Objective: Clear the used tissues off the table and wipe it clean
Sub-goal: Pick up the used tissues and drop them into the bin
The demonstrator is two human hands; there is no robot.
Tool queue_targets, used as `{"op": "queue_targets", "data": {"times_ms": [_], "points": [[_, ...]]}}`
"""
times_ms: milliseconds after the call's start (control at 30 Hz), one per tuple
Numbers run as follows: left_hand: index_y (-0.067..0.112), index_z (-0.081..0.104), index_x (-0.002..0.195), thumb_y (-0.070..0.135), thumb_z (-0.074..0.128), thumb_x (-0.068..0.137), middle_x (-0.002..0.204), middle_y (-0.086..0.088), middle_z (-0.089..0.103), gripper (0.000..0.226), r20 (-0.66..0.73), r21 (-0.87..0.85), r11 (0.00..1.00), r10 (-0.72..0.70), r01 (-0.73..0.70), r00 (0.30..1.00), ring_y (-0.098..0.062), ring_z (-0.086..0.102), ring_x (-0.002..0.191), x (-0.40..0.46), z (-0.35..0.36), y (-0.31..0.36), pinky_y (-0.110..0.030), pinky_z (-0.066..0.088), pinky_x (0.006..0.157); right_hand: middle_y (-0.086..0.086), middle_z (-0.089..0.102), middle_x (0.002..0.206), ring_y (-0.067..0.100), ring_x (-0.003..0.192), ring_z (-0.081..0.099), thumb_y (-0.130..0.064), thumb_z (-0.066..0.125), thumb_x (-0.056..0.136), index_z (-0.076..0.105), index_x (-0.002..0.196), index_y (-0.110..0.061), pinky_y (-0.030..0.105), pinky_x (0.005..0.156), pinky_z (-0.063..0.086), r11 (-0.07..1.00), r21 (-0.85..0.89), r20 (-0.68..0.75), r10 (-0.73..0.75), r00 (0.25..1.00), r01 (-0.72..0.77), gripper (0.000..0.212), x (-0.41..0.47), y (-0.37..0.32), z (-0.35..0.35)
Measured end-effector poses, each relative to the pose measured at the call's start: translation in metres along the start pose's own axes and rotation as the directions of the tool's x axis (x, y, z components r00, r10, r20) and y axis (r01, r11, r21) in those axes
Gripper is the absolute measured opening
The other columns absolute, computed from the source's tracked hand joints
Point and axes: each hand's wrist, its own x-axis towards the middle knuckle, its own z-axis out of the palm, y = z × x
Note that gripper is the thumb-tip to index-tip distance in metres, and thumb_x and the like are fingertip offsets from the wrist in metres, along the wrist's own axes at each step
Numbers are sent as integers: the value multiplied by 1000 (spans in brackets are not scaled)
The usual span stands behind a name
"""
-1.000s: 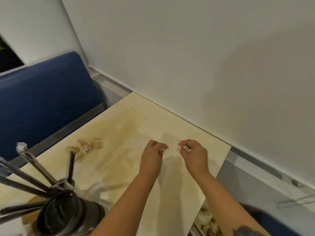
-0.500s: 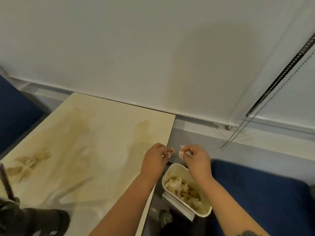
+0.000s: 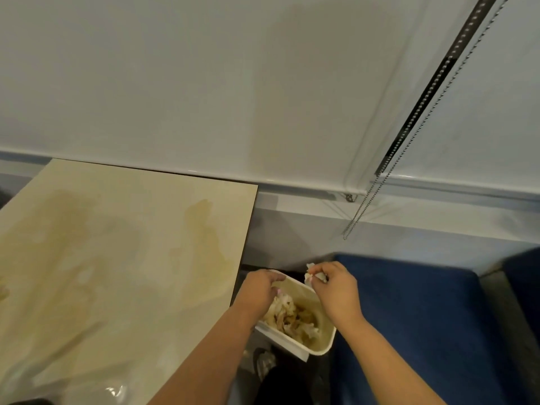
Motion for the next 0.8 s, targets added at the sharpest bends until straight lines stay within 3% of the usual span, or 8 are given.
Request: {"op": "queue_targets", "data": {"times_ms": [333,467,700,800], "points": [[24,62,121,7,57,90,125,-1,60,36,-96,-123,992,-52,40,994,-14,58,110,-2,-3,-4,-27,45,98,-10,56,96,6,83,52,-10,63,85,70,92,-21,9,66,36,997,-75,96,27,995,-20,14,-2,10,15],[24,62,121,7,56,90,124,-1,60,35,-112,-137,989,-62,46,992,-16,56,112,-4,-7,-6,-28,44,99,-5,59,109,11,95,56,-11,61,87,68,101,-22,17,73,39,986,-164,157,61,986,-35,20,-3,18,22],[27,65,114,10,59,87,117,1,64,32,-145,-198,980,-64,34,987,-14,61,105,-11,-13,-9,-33,49,95,-3,59,115,11,100,55,-13,61,88,66,104,-22,18,78,40,978,-205,160,61,985,-28,19,-6,17,20],[27,66,112,14,62,86,113,4,64,30,-180,-203,979,-27,-10,983,-12,61,103,-16,-16,-8,-33,49,94,-6,58,111,7,94,53,-14,61,88,67,103,-22,13,72,38,980,-199,152,23,988,8,18,-5,9,18]]}}
